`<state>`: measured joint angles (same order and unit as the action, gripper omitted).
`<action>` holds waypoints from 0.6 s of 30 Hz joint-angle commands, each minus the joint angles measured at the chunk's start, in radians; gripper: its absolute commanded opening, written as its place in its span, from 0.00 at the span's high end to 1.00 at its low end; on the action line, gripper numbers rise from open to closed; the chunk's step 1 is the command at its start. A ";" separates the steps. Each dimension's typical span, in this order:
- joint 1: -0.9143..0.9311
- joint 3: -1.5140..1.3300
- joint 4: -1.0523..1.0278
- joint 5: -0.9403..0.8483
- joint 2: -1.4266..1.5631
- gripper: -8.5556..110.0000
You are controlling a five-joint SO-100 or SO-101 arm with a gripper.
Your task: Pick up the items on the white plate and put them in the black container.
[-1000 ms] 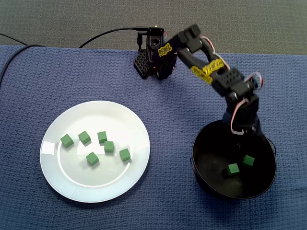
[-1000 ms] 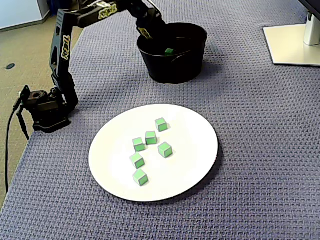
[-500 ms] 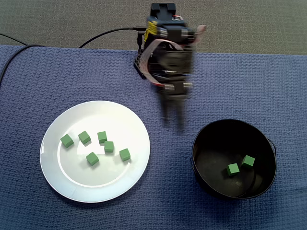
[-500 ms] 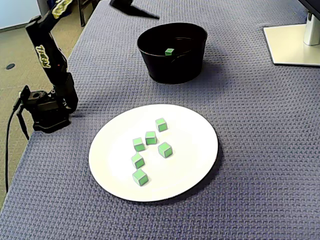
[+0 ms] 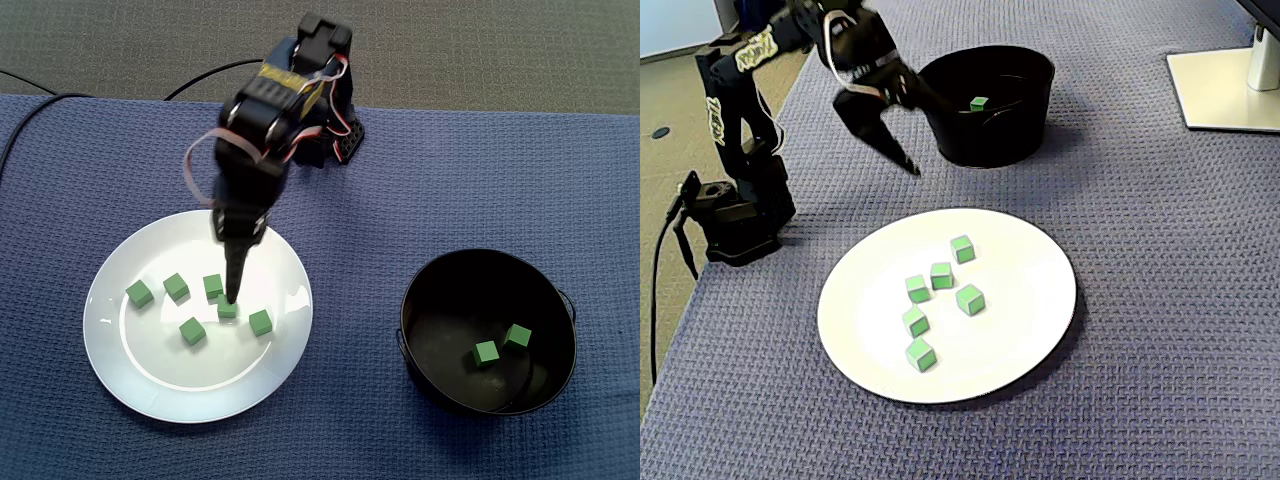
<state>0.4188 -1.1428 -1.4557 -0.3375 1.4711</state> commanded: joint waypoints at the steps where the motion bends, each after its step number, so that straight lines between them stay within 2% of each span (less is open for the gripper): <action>1: 0.021 -0.002 0.035 -0.141 -0.101 0.68; 7: 0.005 -0.055 0.072 -0.344 -0.215 0.67; 18: 0.000 -0.089 0.124 -0.377 -0.344 0.66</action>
<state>0.4310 -1.2349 -1.3407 -0.7087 1.1382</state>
